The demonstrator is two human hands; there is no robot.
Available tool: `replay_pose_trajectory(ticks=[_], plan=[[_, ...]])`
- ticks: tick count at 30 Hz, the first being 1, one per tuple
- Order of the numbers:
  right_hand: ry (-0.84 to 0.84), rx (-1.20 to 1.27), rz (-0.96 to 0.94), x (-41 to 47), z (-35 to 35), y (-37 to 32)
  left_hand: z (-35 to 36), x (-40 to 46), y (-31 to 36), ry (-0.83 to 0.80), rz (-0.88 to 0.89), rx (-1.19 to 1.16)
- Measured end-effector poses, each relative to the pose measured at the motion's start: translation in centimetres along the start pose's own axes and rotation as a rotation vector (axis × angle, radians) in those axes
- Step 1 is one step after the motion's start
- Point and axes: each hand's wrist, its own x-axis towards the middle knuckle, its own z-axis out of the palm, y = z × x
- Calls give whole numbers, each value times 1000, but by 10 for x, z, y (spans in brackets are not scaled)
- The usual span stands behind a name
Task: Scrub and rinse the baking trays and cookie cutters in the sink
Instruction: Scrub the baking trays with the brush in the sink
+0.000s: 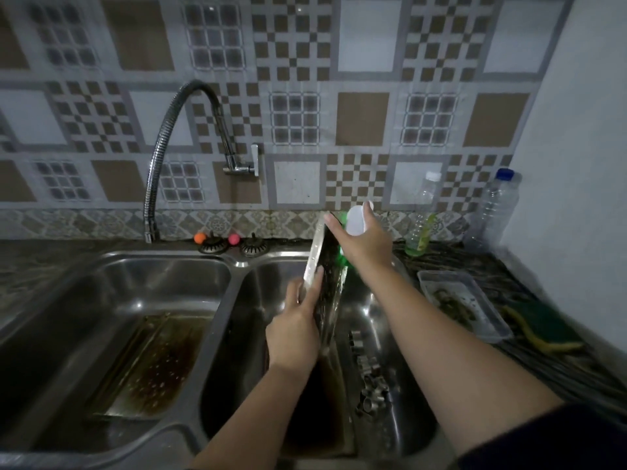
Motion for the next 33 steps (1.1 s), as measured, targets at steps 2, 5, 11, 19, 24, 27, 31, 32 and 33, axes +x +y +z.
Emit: replay_pose_trajectory(ticks=[2, 5, 11, 19, 24, 27, 31, 32, 33], plan=[[-18, 30, 67, 0, 5, -6, 0, -2, 3, -45, 41, 83], [-18, 109, 139, -3, 12, -2, -3, -6, 1, -82, 119, 117], [-39, 268, 195, -5, 10, 1, -12, -9, -23, -96, 243, -125], [-101, 443, 222, 0, -9, -13, -13, 33, -66, -393, -48, -654], [-141, 463, 226, -2, -23, -22, -30, 48, -71, -335, -219, -962], [-124, 408, 184, -8, -28, -15, -35, 50, -80, -346, -188, -1072], [-134, 298, 151, -18, -31, 0, -35, 53, -87, -322, -166, -1168], [-136, 272, 134, -20, -31, 1, -36, 55, -87, -318, -155, -1179], [-140, 254, 118, -20, -31, 4, -36, 56, -87, -312, -145, -1182]])
